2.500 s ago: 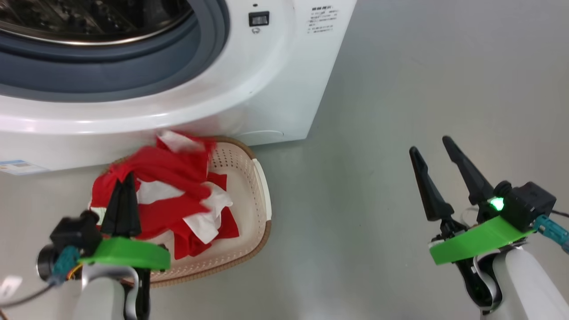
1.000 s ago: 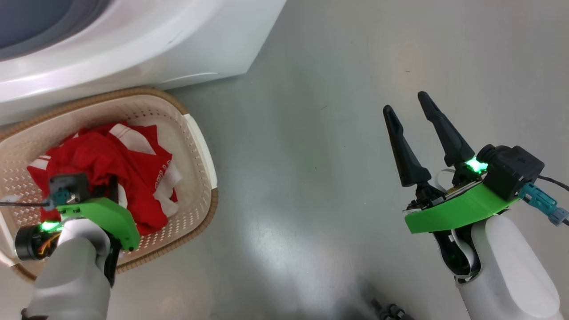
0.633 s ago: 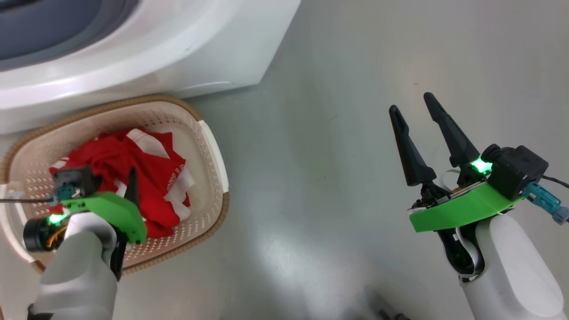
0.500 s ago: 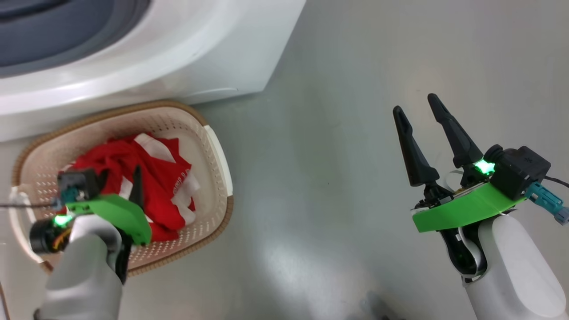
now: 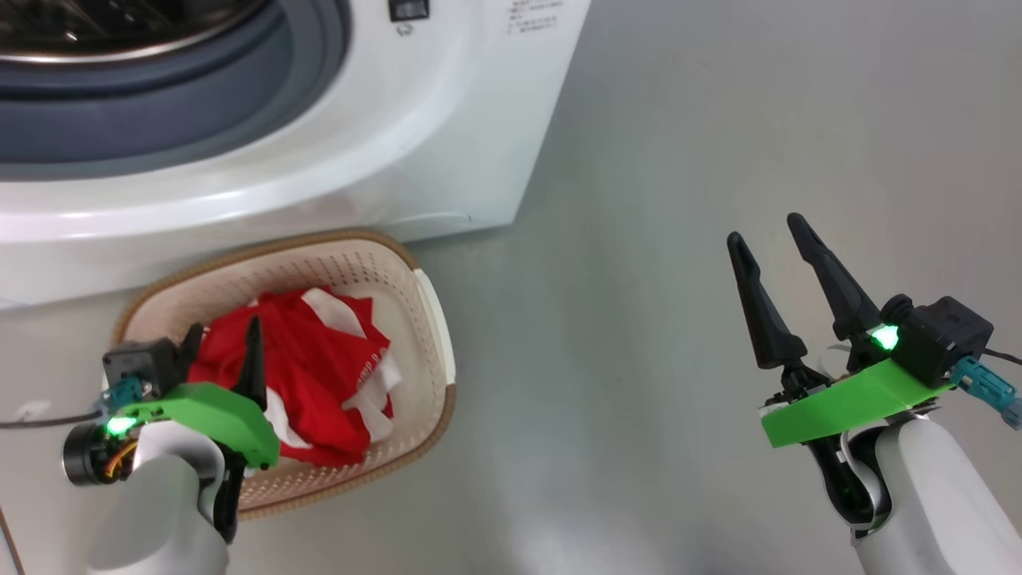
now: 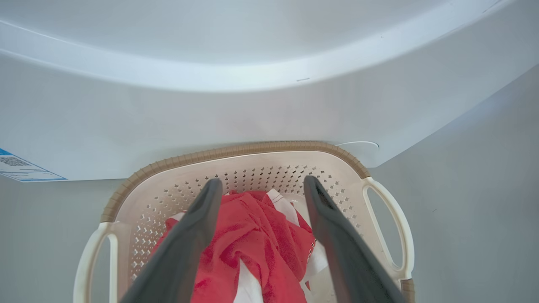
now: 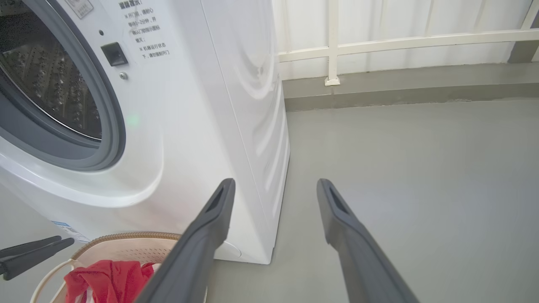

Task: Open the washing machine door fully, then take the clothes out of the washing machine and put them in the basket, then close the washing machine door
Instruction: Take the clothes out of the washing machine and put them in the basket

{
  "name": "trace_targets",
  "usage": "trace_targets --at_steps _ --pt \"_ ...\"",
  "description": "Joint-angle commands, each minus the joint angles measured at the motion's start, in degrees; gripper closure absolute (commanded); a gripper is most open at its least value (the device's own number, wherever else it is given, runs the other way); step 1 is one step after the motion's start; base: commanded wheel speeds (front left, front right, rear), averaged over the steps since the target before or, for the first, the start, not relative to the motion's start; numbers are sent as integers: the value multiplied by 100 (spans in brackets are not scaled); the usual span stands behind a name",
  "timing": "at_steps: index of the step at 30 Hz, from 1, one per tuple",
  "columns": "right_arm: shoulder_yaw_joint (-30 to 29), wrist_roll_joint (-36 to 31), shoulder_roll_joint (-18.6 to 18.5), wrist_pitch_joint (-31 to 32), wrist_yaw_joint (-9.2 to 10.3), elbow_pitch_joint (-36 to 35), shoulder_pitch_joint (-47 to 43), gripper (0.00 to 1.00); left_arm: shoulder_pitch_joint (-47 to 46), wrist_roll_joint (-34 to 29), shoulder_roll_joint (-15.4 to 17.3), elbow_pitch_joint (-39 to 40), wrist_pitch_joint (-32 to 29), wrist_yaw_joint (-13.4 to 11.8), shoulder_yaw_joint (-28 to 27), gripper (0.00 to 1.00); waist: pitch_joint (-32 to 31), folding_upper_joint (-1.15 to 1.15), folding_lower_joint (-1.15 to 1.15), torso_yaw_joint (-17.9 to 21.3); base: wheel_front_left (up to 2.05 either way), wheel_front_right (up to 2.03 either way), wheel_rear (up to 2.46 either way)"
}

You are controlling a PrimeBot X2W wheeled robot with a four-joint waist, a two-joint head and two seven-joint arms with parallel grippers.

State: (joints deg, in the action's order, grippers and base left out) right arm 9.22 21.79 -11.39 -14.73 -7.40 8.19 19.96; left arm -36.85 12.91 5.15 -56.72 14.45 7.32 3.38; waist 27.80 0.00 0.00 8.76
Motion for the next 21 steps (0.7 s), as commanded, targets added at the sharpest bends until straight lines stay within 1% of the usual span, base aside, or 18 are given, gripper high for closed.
trace_targets --at_steps 1,11,12,21 --pt "83 60 -71 -27 -9 -95 -159 0 225 26 134 211 54 15 -177 0 -264 0 0 -151 0 0 0" --pt "32 70 -144 -27 -9 -30 -381 0 819 4 62 1249 54 16 -468 0 -820 0 0 -262 0 0 0" --pt "32 70 -144 -27 -9 -30 -381 0 819 4 62 1249 54 16 -468 0 -820 0 0 -262 0 0 0" --pt "-36 75 -208 -27 -9 4 -669 0 1398 -167 -69 2184 54 16 -628 0 -1313 0 0 -339 0 0 0"
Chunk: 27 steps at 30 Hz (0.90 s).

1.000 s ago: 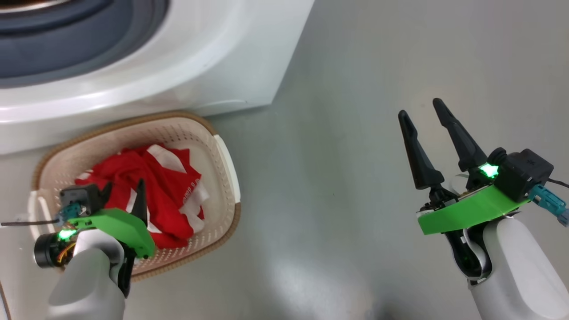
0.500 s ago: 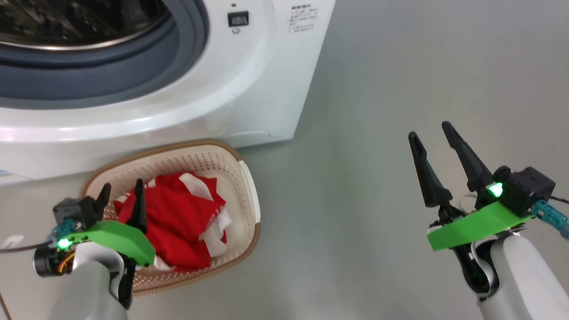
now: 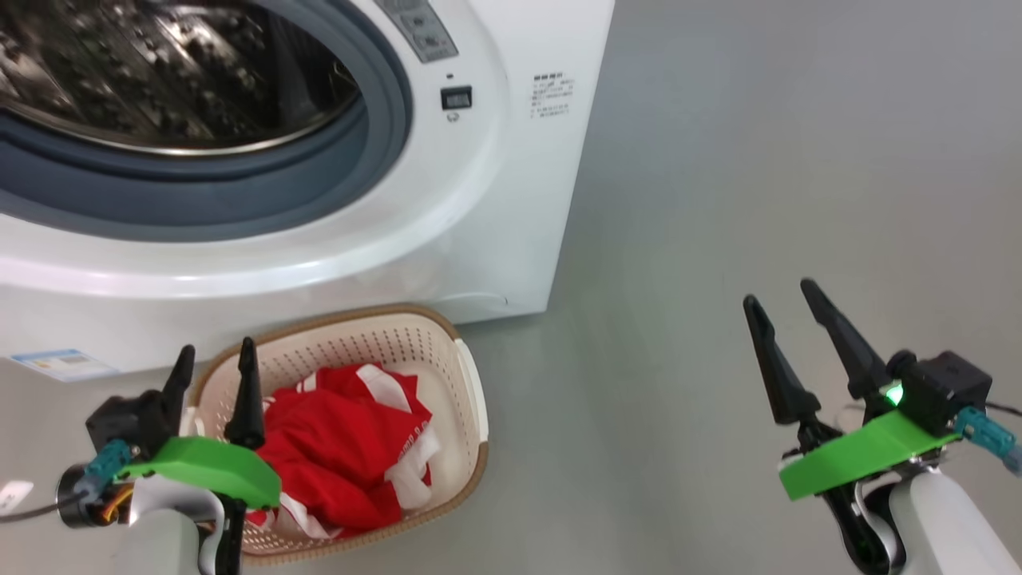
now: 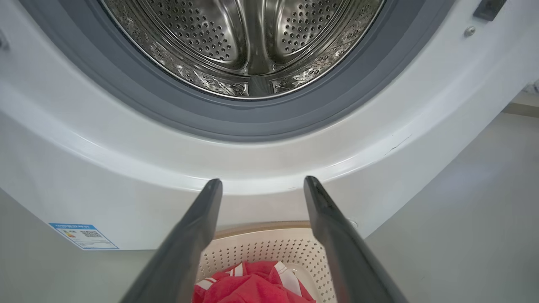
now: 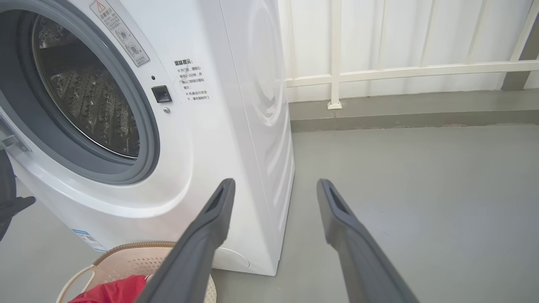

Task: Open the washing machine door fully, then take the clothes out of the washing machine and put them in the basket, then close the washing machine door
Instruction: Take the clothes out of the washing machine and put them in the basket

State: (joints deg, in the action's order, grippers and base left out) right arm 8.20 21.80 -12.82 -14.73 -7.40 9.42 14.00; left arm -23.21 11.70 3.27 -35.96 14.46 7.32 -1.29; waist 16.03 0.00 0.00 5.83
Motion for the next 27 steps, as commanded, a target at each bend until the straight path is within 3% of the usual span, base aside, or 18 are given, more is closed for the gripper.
trace_targets --at_steps 1,27 --pt "59 74 -72 -27 -9 -118 -110 0 84 -56 112 192 53 16 -164 0 -184 0 0 -53 0 0 0" --pt "-130 59 -190 -27 -9 -197 -833 0 1471 -236 31 2202 53 16 -435 0 -1047 0 0 -186 0 0 0"
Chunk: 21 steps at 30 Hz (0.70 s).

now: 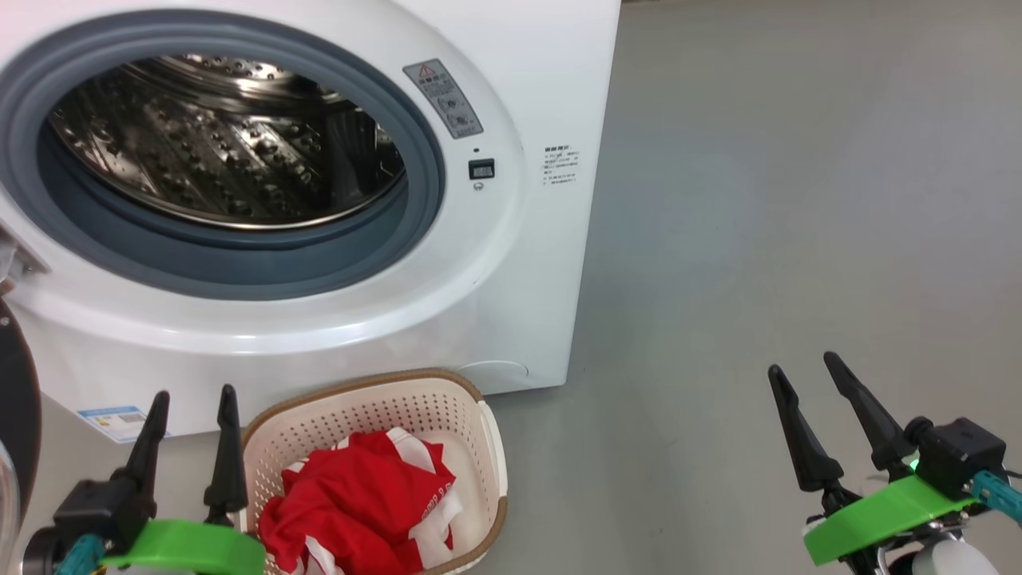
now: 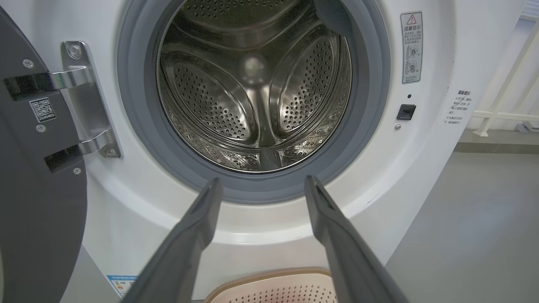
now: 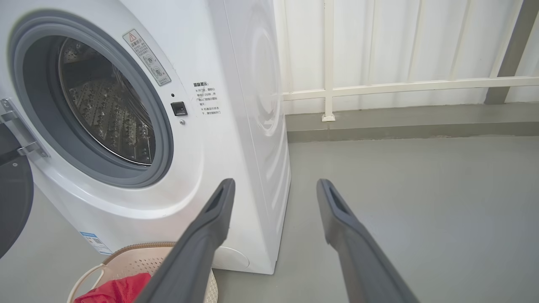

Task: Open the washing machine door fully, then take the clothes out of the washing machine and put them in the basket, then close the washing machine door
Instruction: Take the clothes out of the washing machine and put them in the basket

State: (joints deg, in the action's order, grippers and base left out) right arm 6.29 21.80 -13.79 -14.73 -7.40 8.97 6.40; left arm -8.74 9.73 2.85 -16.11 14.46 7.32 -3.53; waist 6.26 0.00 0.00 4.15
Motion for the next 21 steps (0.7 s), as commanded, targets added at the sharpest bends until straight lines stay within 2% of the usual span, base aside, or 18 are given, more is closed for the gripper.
trace_targets --at_steps 1,7,21 --pt "51 58 -97 -27 -9 -161 -101 0 78 -39 69 280 53 16 -228 0 -86 0 0 -22 0 0 0" --pt "-37 42 -118 -27 -9 -236 -229 0 394 -62 43 669 53 16 -341 0 -115 0 0 -29 0 0 0" --pt "-130 5 -57 -27 -9 -288 -297 0 555 -49 10 880 53 16 -397 0 -89 0 0 -21 0 0 0"
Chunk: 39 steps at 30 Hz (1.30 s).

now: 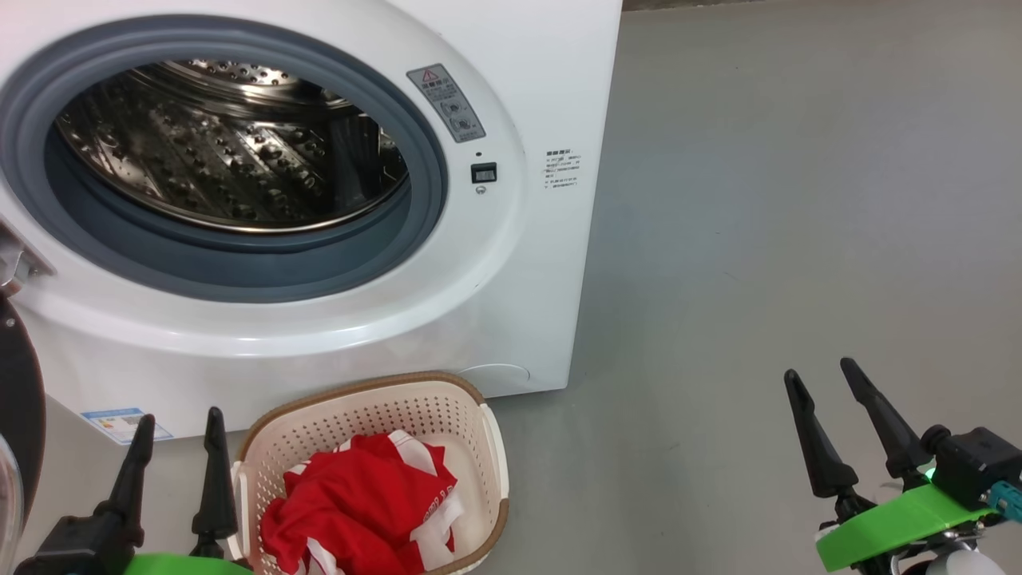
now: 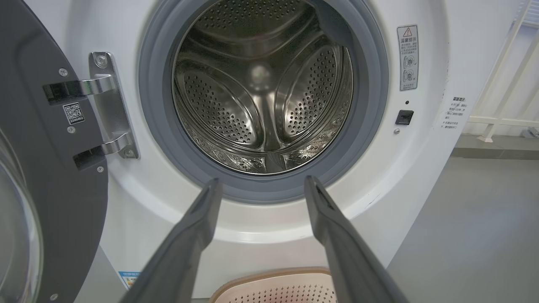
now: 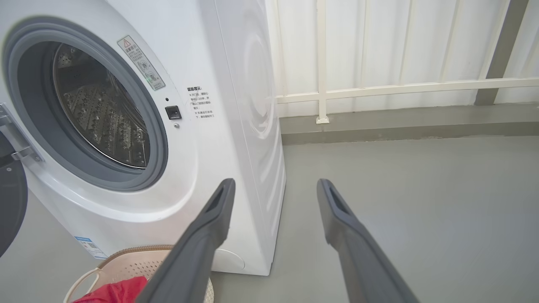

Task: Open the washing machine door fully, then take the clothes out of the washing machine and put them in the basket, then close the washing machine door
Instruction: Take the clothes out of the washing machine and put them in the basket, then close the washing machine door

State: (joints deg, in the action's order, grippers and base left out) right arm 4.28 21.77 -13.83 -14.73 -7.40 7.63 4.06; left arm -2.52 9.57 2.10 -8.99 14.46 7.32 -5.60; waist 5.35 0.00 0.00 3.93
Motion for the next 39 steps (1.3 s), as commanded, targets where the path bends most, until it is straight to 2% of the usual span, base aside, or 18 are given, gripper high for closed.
trace_targets --at_steps 1,15,32,39 --pt "72 11 -50 -27 -9 -157 -64 0 -69 -32 84 172 53 16 -183 0 3 0 0 1 0 0 0" --pt "65 -3 -52 -27 -9 -171 -48 0 -73 -71 79 195 53 16 -161 0 15 0 0 5 -8 8 0" --pt "48 -4 -61 -27 -9 -165 -17 0 -75 -53 78 279 53 5 -77 0 48 0 0 -15 -114 114 0" --pt "43 1 -62 -27 -9 -161 -31 0 -61 -38 78 329 53 7 -50 0 44 0 0 -36 -38 38 0"
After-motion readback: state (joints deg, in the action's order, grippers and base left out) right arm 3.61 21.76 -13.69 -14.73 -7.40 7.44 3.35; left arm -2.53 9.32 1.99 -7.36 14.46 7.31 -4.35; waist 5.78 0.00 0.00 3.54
